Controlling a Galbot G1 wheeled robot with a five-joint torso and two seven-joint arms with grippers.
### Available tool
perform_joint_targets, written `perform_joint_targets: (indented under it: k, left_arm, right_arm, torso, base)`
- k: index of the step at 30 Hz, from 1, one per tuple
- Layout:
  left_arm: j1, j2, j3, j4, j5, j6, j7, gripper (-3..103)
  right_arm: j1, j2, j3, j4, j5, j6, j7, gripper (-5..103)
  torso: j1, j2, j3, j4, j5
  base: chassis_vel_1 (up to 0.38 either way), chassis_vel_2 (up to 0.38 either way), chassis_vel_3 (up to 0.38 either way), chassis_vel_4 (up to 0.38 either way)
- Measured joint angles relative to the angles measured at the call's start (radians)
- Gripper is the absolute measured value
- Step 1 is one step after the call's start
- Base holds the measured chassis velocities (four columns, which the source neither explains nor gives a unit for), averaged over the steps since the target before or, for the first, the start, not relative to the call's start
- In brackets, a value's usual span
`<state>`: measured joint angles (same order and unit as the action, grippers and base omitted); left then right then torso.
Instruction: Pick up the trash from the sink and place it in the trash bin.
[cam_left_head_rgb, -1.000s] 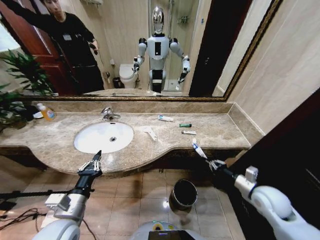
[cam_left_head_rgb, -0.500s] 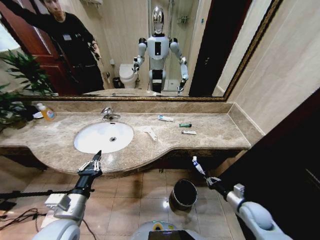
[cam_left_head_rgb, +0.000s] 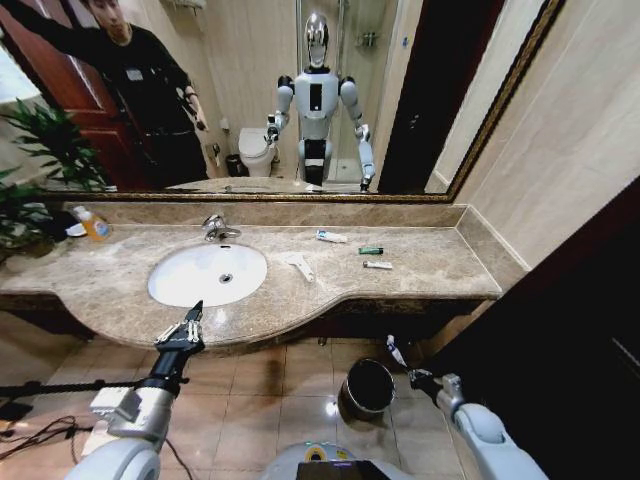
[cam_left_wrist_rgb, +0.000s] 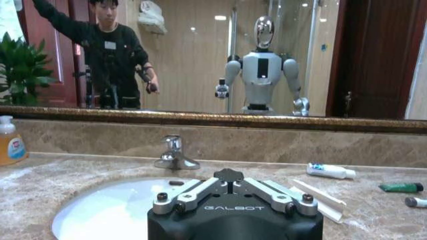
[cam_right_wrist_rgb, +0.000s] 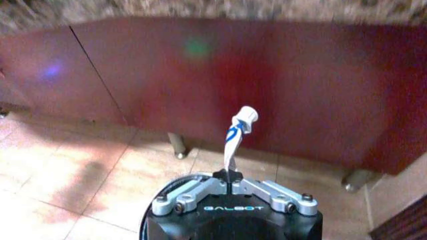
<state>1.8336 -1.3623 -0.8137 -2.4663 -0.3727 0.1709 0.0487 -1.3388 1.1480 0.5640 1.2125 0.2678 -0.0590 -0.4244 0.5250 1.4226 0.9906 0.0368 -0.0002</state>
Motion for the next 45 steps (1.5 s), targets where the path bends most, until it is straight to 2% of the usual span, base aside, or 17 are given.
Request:
perform_joint_targets:
  k: [12, 23, 24, 26, 28, 29, 31, 32, 33, 35, 37, 38, 39, 41, 43, 44, 45]
  left_arm:
    - [0.000, 0.000, 0.000, 0.000, 0.000, 0.000, 0.000, 0]
    - [0.000, 0.000, 0.000, 0.000, 0.000, 0.000, 0.000, 0]
    - [0.000, 0.000, 0.000, 0.000, 0.000, 0.000, 0.000, 0]
    - [0.000, 0.000, 0.000, 0.000, 0.000, 0.000, 0.000, 0]
    - [0.000, 0.000, 0.000, 0.000, 0.000, 0.000, 0.000, 0]
    - [0.000, 0.000, 0.000, 0.000, 0.000, 0.000, 0.000, 0]
    - [0.000, 0.000, 0.000, 0.000, 0.000, 0.000, 0.000, 0]
    - [0.000, 0.000, 0.000, 0.000, 0.000, 0.000, 0.000, 0]
    - [0.000, 0.000, 0.000, 0.000, 0.000, 0.000, 0.000, 0]
    - [0.000, 0.000, 0.000, 0.000, 0.000, 0.000, 0.000, 0]
    - [0.000, 0.000, 0.000, 0.000, 0.000, 0.000, 0.000, 0]
    - [0.000, 0.000, 0.000, 0.000, 0.000, 0.000, 0.000, 0]
    - [0.000, 0.000, 0.000, 0.000, 0.000, 0.000, 0.000, 0]
    - [0.000, 0.000, 0.000, 0.000, 0.000, 0.000, 0.000, 0]
    - [0.000, 0.000, 0.000, 0.000, 0.000, 0.000, 0.000, 0]
    - [0.000, 0.000, 0.000, 0.000, 0.000, 0.000, 0.000, 0]
    - [0.000, 0.000, 0.000, 0.000, 0.000, 0.000, 0.000, 0]
  right_arm:
    - [0.086, 0.126, 0.002, -0.175, -0.157, 0.054, 0.014, 0]
    - [0.143, 0.217, 0.018, -0.283, -0.255, 0.052, 0.029, 0]
    - [0.152, 0.228, 0.024, -0.303, -0.279, 0.049, 0.032, 4]
    - [0.156, 0.233, 0.026, -0.312, -0.288, 0.051, 0.033, 4]
    - [0.160, 0.243, 0.027, -0.321, -0.297, 0.056, 0.036, 14]
    - [0.160, 0.243, 0.027, -0.321, -0.297, 0.056, 0.036, 14]
    - [0.162, 0.248, 0.027, -0.321, -0.300, 0.058, 0.041, 25]
    - [0.163, 0.250, 0.027, -0.321, -0.301, 0.059, 0.044, 25]
    - [0.164, 0.250, 0.027, -0.321, -0.304, 0.060, 0.046, 35]
    - [0.166, 0.250, 0.028, -0.322, -0.306, 0.062, 0.047, 35]
    - [0.168, 0.249, 0.028, -0.325, -0.307, 0.066, 0.048, 46]
    - [0.168, 0.245, 0.029, -0.327, -0.307, 0.068, 0.049, 46]
    - [0.168, 0.242, 0.029, -0.327, -0.307, 0.069, 0.049, 57]
    - [0.167, 0.240, 0.029, -0.327, -0.307, 0.070, 0.050, 57]
    - [0.166, 0.233, 0.031, -0.326, -0.307, 0.070, 0.050, 68]
    - [0.166, 0.233, 0.031, -0.326, -0.307, 0.070, 0.050, 68]
    - [0.165, 0.233, 0.032, -0.326, -0.306, 0.071, 0.050, 74]
  torso:
    - [0.000, 0.000, 0.000, 0.0000, -0.0002]
    - [0.000, 0.000, 0.000, 0.0000, -0.0002]
    - [0.000, 0.000, 0.000, 0.0000, 0.0000]
    - [0.000, 0.000, 0.000, 0.0000, 0.0002]
    - [0.000, 0.000, 0.000, 0.0000, 0.0000]
    - [0.000, 0.000, 0.000, 0.0000, 0.0000]
    - [0.000, 0.000, 0.000, 0.0000, 0.0002]
    - [0.000, 0.000, 0.000, 0.0000, 0.0002]
    - [0.000, 0.000, 0.000, 0.0000, 0.0001]
    - [0.000, 0.000, 0.000, 0.0000, 0.0001]
    - [0.000, 0.000, 0.000, 0.0001, 0.0003]
    - [0.000, 0.000, 0.000, 0.0000, 0.0002]
    - [0.000, 0.000, 0.000, 0.0000, 0.0001]
    - [0.000, 0.000, 0.000, 0.0000, 0.0002]
    - [0.000, 0.000, 0.000, 0.0000, 0.0002]
    - [0.000, 0.000, 0.000, 0.0000, 0.0002]
    - [0.000, 0.000, 0.000, 0.0000, 0.0002]
  base:
    - [0.000, 0.000, 0.000, 0.000]
    - [0.000, 0.000, 0.000, 0.000]
    - [0.000, 0.000, 0.000, 0.000]
    - [0.000, 0.000, 0.000, 0.000]
    - [0.000, 0.000, 0.000, 0.000]
    - [0.000, 0.000, 0.000, 0.000]
    - [0.000, 0.000, 0.000, 0.000]
    - [0.000, 0.000, 0.000, 0.000]
    - [0.000, 0.000, 0.000, 0.000]
    - [0.000, 0.000, 0.000, 0.000]
    - [0.000, 0.000, 0.000, 0.000]
    - [0.000, 0.000, 0.000, 0.000]
    - [0.000, 0.000, 0.000, 0.000]
    - [0.000, 0.000, 0.000, 0.000]
    - [0.000, 0.000, 0.000, 0.000]
    - [0.000, 0.000, 0.000, 0.000]
    - [0.000, 0.000, 0.000, 0.000]
